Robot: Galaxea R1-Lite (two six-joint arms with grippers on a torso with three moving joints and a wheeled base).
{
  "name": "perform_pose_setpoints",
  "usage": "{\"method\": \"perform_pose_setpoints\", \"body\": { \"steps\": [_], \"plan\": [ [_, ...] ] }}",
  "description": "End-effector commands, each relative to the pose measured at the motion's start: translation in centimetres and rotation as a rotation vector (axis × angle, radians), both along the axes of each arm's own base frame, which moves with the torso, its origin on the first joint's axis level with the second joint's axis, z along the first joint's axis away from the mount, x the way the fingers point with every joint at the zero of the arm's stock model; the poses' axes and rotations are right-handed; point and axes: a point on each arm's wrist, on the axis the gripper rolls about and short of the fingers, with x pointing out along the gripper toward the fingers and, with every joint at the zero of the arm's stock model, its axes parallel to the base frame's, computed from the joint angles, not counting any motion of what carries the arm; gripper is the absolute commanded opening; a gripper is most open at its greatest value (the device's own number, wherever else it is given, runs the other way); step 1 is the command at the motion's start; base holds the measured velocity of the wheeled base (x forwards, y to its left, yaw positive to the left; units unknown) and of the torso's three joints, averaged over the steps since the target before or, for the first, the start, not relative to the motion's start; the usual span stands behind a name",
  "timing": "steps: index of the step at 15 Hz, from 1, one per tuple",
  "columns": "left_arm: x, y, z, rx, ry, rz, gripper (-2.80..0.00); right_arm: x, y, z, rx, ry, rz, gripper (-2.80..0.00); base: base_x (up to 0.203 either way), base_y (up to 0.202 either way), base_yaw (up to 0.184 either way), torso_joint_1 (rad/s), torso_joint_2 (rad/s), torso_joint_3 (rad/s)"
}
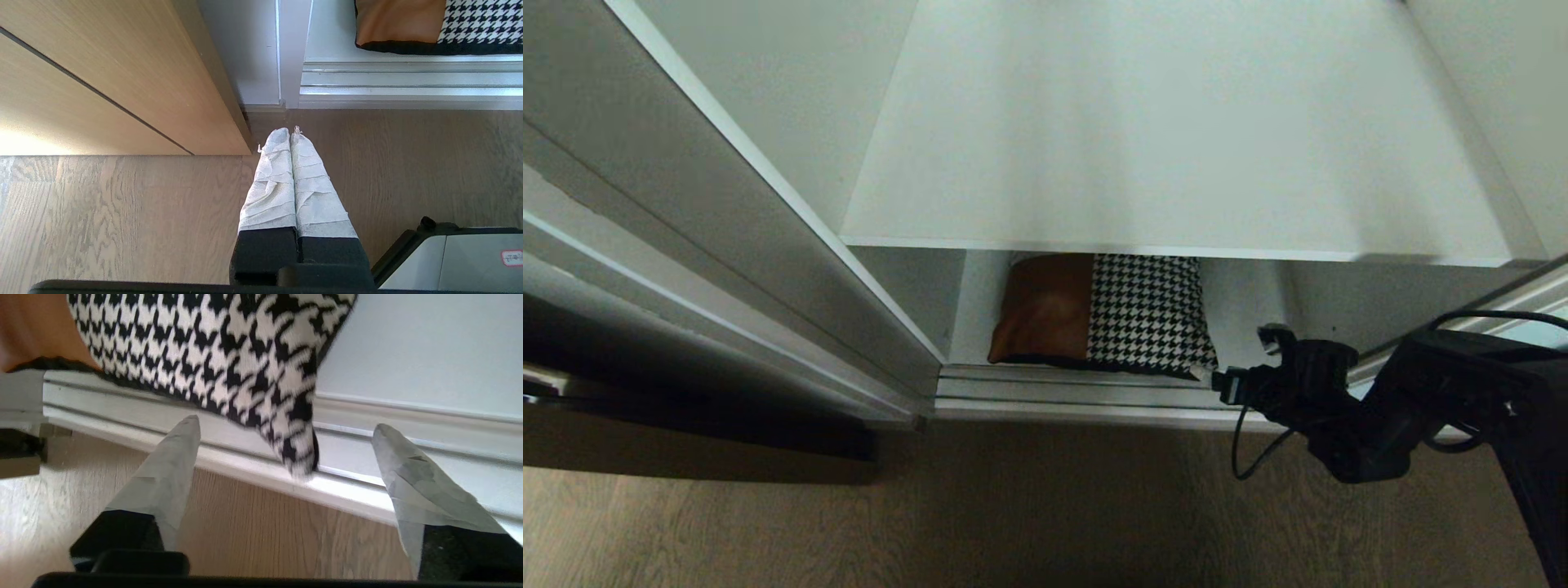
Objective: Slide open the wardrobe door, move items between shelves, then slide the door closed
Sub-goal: Place the pillow on the higher shelf
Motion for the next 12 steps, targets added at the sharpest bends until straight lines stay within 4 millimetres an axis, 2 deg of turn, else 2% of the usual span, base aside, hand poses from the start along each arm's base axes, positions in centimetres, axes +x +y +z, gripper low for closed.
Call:
{"method": "perform_pose_setpoints", "body": {
  "steps": [1, 6, 10, 12],
  "plan": [
    [0.0, 0.0, 0.0, 0.000, 0.001, 0.000, -2.80, 0.7, 1.0, -1.7, 0.000, 0.008, 0.019, 0.00, 0.000, 0.000, 0.000, 0.000, 0.00, 0.000],
    [0.0, 0.0, 0.0, 0.000, 0.001, 0.000, -2.80, 1.8, 3.4, -1.4, -0.002, -0.043, 0.061, 0.00, 0.000, 0.000, 0.000, 0.000, 0.00, 0.000],
    [0.0, 0.0, 0.0, 0.000, 0.001, 0.000, -2.80, 3.3, 3.4, -0.8, -0.005, -0.064, 0.030, 0.00, 0.000, 0.000, 0.000, 0.000, 0.00, 0.000],
    [0.0, 0.0, 0.0, 0.000, 0.001, 0.000, -2.80, 3.3, 3.2, -0.1, -0.016, -0.076, -0.023, 0.00, 0.000, 0.000, 0.000, 0.000, 0.00, 0.000]
  ]
}}
